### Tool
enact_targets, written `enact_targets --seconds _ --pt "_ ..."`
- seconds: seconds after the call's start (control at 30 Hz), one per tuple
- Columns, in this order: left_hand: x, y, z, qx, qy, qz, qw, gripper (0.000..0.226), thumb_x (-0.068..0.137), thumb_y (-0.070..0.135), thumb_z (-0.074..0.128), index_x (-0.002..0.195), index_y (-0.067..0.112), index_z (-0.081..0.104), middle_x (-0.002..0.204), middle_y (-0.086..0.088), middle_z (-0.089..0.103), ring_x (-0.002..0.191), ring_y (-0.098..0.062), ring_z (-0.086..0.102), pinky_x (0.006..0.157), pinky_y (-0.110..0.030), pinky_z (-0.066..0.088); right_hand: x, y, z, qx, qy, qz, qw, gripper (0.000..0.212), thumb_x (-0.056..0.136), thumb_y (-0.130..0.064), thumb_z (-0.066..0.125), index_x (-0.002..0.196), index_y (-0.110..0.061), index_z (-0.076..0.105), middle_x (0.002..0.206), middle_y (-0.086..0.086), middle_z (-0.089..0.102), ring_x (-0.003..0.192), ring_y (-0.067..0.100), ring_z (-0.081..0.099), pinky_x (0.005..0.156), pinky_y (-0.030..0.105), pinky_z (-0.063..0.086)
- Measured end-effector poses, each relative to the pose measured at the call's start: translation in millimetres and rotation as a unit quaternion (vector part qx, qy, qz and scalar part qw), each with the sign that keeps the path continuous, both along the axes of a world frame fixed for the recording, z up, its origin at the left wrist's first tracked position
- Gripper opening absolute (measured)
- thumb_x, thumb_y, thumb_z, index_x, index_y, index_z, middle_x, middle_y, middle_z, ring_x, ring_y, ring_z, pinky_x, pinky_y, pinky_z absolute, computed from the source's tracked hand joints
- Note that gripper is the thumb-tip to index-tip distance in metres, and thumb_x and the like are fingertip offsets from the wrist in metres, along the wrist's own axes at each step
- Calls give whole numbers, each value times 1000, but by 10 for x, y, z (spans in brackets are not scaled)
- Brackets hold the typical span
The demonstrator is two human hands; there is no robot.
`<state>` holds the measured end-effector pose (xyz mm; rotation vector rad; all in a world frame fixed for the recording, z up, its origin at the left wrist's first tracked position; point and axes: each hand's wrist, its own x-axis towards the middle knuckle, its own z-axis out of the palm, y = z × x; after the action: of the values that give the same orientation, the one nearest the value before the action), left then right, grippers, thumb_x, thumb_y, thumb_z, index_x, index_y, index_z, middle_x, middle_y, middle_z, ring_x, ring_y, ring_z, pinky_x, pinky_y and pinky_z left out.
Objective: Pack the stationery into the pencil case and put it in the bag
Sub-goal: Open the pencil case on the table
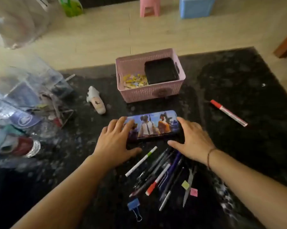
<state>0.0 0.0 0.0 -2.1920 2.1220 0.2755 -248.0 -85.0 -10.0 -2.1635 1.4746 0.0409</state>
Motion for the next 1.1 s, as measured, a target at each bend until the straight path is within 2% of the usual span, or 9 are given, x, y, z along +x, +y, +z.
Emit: enact_targets --seconds 0.13,0.23,0.3,0.4,0.57,0.67,0.77,0.97,1.1 --pt "126 -279 -374 -8 -6 -16 1000 111 66 85 51 152 29 11 160 -2 17 143 -31 20 112 -50 32 53 -81 -290 -111 -39 -29 993 89 69 -59 68 141 -24 29 129 5 55 120 29 46 99 42 41" --pt "112 -397 -555 -35 6 -31 999 115 62 88 50 153 27 14 155 0 28 136 -29 30 108 -48 37 81 -60 -435 -150 -78 -18 985 81 71 -44 75 139 -23 36 123 8 59 114 28 51 98 39 42" --pt "121 -425 -580 -55 5 -35 998 116 60 91 48 152 27 16 150 -1 33 131 -30 35 105 -47 39 85 -81 -445 -185 -76 -17 980 81 69 -41 77 138 -24 39 120 7 61 111 28 55 96 39 42" --pt "130 -345 -503 -77 18 -25 997 113 65 83 59 152 24 20 146 -4 37 127 -32 37 105 -47 39 157 -41 -342 -204 -96 -24 974 84 65 -39 79 138 -26 39 120 7 63 110 28 57 96 41 42" --pt "378 613 -57 -141 41 31 989 113 57 88 49 149 25 27 139 -2 44 124 -31 41 102 -49 42 418 636 92 -240 -127 -3 962 83 66 -44 77 137 -29 38 111 3 64 107 26 56 97 46 40" --pt "565 1494 -66 -131 57 71 987 114 57 89 48 149 24 31 139 1 45 123 -27 42 103 -46 42 670 1352 85 -255 -112 53 959 79 67 -47 74 136 -31 41 111 -3 63 113 22 51 106 47 28" --pt "729 2092 -193 -84 66 109 988 117 56 91 45 152 27 25 144 4 39 128 -23 36 109 -39 36 946 1910 -163 -271 -111 73 953 80 57 -48 80 129 -26 52 103 -6 68 106 23 57 100 46 25" --pt "878 2525 -406 -37 79 137 987 115 59 87 46 154 31 13 150 7 28 135 -18 23 113 -35 26 1220 2271 -427 -226 -76 82 968 79 61 -45 80 131 -22 52 107 -1 68 109 26 57 100 51 36" --pt "889 2544 -446 -52 82 139 986 113 63 84 54 154 29 15 150 6 29 136 -18 24 113 -34 25 1251 2286 -402 -217 -67 88 970 78 73 -52 68 140 -27 39 121 -5 60 122 20 46 110 46 22"
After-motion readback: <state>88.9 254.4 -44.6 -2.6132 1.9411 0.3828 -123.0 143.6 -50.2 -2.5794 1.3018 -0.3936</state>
